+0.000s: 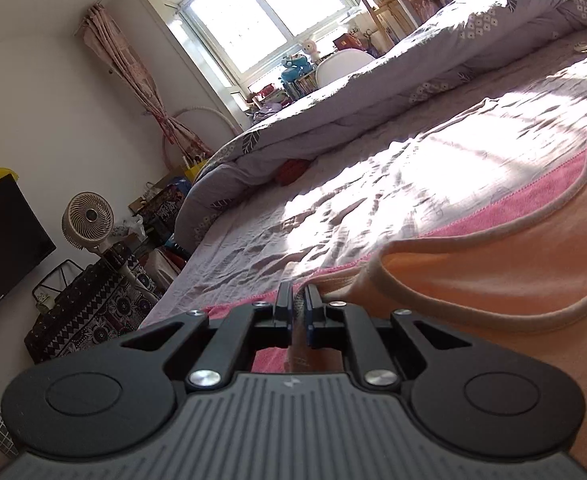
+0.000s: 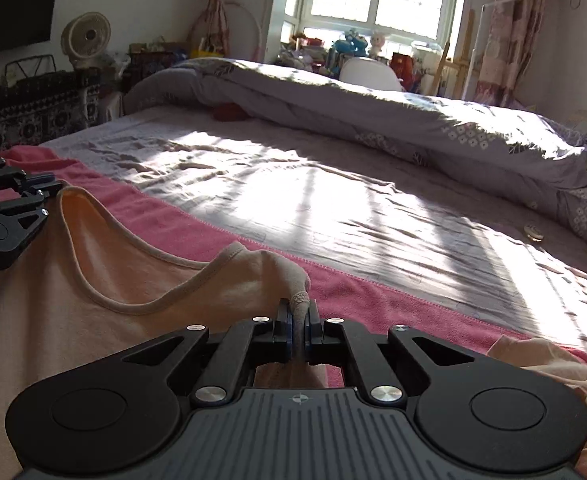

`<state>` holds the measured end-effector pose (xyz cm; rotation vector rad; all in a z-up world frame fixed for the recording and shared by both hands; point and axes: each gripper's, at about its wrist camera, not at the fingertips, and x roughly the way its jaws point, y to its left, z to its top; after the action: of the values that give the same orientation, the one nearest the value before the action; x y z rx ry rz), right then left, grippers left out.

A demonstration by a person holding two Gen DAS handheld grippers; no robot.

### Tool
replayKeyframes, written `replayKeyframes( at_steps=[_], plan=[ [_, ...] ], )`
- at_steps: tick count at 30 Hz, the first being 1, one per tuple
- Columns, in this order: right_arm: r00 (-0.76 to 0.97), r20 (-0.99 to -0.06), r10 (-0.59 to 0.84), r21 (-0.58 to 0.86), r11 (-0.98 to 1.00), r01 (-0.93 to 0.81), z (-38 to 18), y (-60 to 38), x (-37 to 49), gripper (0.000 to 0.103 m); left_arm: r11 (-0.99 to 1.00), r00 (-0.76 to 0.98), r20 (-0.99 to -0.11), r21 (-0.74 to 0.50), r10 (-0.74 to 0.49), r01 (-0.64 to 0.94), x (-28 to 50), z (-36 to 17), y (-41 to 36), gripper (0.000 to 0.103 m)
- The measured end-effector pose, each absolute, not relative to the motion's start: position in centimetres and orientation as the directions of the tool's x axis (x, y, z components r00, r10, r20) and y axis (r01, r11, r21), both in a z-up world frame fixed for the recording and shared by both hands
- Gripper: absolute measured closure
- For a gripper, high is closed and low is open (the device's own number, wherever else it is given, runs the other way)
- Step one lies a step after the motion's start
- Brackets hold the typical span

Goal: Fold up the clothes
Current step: 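Lower the held beige shirt with both grippers and lay it flat on the towel, then open both grippers to release the shirt and withdraw them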

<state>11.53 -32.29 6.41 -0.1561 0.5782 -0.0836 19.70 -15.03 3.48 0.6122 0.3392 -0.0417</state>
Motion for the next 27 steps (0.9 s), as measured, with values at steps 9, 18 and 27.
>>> replayKeyframes(
  at_steps=[9, 18, 27],
  plan=[
    [0.807, -0.511, -0.294, -0.380, 0.920, 0.094, 2.7, -34.4, 14.2, 0.096, 0.748, 0.920, -0.386, 0.629, 0.061, 0.214, 23.7, 0.0, -20.8, 0.090],
    [0.723, -0.602, -0.340, -0.381, 0.918, 0.114, -3.3, -36.1, 17.8, 0.093, 0.648, 0.870, -0.467, 0.714, 0.158, 0.266, 26.8, -5.6, -22.7, 0.103],
    [0.755, -0.621, -0.212, -0.099, 0.976, 0.193, 2.9, -40.4, 15.8, 0.032, 0.906, 0.645, -0.762, 0.309, 0.054, 0.289, 31.8, -0.2, -19.1, 0.086]
  ],
)
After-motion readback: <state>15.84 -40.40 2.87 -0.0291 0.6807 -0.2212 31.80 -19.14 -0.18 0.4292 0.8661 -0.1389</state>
